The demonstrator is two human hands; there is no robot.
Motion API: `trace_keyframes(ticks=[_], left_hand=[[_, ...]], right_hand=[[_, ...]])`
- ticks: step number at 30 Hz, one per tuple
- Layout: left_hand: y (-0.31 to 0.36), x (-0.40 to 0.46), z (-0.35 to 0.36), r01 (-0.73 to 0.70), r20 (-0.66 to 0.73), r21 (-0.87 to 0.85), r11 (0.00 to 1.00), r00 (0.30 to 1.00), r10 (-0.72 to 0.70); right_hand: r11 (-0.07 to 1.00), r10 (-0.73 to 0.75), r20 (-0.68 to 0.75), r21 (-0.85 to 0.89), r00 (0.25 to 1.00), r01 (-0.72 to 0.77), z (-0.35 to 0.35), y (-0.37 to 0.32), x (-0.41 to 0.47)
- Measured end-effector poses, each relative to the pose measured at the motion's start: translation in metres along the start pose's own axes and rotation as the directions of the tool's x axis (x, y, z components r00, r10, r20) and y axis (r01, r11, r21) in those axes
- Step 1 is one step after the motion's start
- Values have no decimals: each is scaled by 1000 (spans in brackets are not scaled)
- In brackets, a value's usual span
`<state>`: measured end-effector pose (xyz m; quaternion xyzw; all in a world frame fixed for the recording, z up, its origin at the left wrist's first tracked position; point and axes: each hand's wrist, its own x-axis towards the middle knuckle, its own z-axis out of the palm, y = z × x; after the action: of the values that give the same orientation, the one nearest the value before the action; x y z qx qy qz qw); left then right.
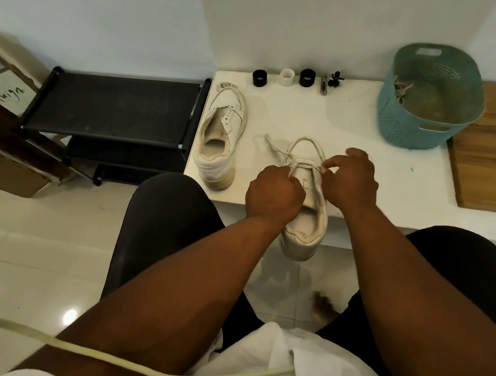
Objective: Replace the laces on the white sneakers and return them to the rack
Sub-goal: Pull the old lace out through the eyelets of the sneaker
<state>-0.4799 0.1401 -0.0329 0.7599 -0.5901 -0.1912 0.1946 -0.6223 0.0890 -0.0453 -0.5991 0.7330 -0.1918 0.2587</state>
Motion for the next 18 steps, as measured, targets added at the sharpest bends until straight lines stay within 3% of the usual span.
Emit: trace_keyframes(ticks=[4, 7, 10, 13, 15, 18], left_hand=[[-1, 0, 0, 0, 1, -3, 1000, 1000, 0], [0, -1, -1, -2, 0, 1, 1000, 1000, 2], [0, 0, -1, 0, -8, 1, 1000, 1000, 0], [0, 0, 1, 8, 5, 9, 1000, 1000, -8], [1, 0, 0, 1, -1, 13, 1000, 1000, -1], [0, 1, 0, 3, -2, 22, 1000, 1000, -3]], right_hand=[[995, 43, -77, -88, 996, -50, -1, -4, 1], [963, 255, -290, -11, 922, -269, -16, 6, 10], [926, 375, -258, 72, 890, -369, -26, 14, 17], [979, 183, -128, 113, 975, -169, -13, 10, 10], [999, 25, -39, 45, 999, -24, -2, 6, 2], [1000, 5, -24, 2, 1000, -5, 3, 1, 2]])
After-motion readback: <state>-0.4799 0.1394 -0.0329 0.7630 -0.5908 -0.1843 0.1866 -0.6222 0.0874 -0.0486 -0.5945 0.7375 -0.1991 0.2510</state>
